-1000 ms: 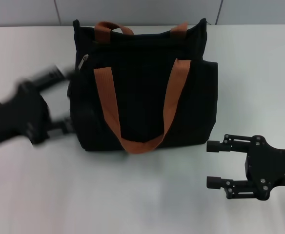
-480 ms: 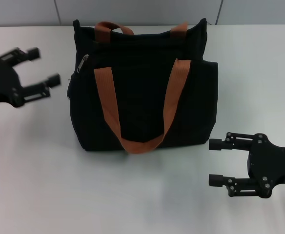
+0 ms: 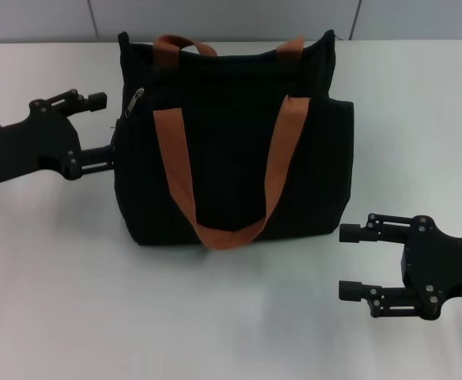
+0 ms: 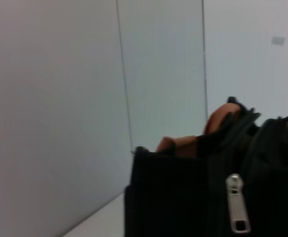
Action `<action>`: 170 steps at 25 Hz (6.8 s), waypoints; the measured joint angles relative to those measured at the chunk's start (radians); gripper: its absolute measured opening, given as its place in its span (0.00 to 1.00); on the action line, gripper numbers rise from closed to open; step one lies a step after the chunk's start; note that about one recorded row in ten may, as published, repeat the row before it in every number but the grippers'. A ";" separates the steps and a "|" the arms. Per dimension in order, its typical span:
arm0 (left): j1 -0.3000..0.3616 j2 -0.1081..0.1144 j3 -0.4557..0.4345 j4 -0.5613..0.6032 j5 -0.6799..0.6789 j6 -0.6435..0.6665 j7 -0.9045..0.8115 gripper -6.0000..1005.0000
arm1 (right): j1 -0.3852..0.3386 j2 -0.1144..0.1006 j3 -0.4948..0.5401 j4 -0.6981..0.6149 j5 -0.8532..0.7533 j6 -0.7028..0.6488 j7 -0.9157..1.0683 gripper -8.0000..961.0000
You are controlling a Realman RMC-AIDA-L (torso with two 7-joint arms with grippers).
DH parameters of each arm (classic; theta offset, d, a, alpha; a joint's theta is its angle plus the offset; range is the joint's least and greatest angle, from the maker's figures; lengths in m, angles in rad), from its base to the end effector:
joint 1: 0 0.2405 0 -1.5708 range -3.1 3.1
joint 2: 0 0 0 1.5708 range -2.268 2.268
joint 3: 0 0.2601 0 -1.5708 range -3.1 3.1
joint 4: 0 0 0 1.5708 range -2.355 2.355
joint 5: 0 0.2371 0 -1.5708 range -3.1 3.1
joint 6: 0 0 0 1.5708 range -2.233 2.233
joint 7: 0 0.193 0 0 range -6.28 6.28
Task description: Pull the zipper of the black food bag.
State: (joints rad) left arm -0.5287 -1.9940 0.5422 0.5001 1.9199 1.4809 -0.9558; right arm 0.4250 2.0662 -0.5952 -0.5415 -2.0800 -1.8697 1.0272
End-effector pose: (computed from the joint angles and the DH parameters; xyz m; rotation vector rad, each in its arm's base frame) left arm -0.2971 0.3912 -0.0057 -2.5022 -0.2588 -0.6507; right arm 0.2774 0.2817 -0.0465 -2.8750 0.3371 0.9331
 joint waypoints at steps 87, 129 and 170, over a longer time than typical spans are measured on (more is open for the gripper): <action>0.054 -0.074 -0.060 -0.008 -0.228 0.141 0.262 0.04 | 0.616 -0.011 -0.482 0.003 0.277 0.510 1.291 0.43; 0.033 -0.072 -0.058 -0.016 -0.227 0.168 0.262 0.04 | 0.615 0.007 -0.497 -0.038 0.236 0.537 1.286 0.42; 0.012 -0.076 -0.035 -0.018 -0.244 0.189 0.258 0.05 | 0.616 0.012 -0.536 -0.079 0.224 0.568 1.284 0.26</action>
State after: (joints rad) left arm -0.5170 -2.0696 0.5073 0.4816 1.6762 1.6698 -0.6979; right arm 1.0409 2.0787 -1.1310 -0.6207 -1.8563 -1.3022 2.3110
